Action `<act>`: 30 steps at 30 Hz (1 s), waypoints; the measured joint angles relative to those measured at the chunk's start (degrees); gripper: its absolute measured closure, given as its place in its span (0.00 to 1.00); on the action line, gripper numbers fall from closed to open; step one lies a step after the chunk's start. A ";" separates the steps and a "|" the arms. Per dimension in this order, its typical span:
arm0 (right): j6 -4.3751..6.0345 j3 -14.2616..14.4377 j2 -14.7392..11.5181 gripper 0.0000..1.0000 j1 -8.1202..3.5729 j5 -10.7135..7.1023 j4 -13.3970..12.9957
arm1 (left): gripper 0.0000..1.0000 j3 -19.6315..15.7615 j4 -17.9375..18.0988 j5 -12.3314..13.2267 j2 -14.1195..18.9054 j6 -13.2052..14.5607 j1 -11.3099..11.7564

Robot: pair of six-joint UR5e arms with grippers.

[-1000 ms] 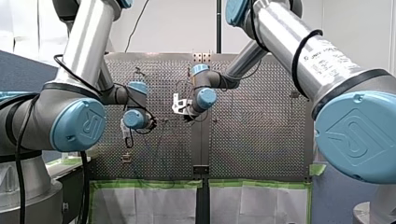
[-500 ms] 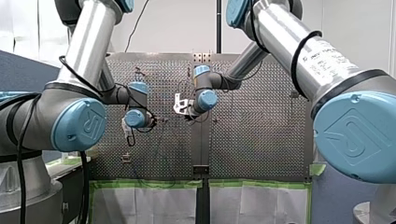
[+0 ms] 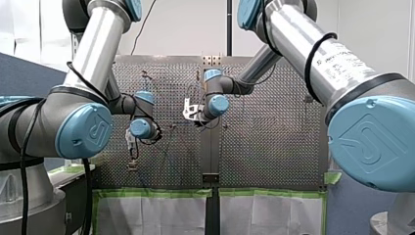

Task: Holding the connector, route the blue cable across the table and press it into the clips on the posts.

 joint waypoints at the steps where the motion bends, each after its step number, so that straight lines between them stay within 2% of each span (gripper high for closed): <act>1: -0.04 0.00 0.00 1.00 0.00 -0.02 0.01 | 1.00 0.01 -0.10 0.09 0.03 0.04 -0.03; 10: -0.37 0.00 -0.12 1.00 0.26 -0.15 0.44 | 1.00 -0.09 -1.70 0.53 0.99 0.48 -0.57; 20: -0.43 0.01 -0.69 1.00 0.80 -0.02 1.88 | 1.00 -0.79 -4.55 -0.36 5.24 -0.06 -0.85; 24: 0.08 0.14 -0.69 1.00 0.83 -0.02 2.17 | 1.00 -1.60 -3.73 -0.43 6.05 -0.69 -0.97; 30: 0.45 1.13 -0.64 1.00 0.26 -0.09 2.15 | 1.00 -2.00 -1.51 -0.41 6.19 -1.59 -0.99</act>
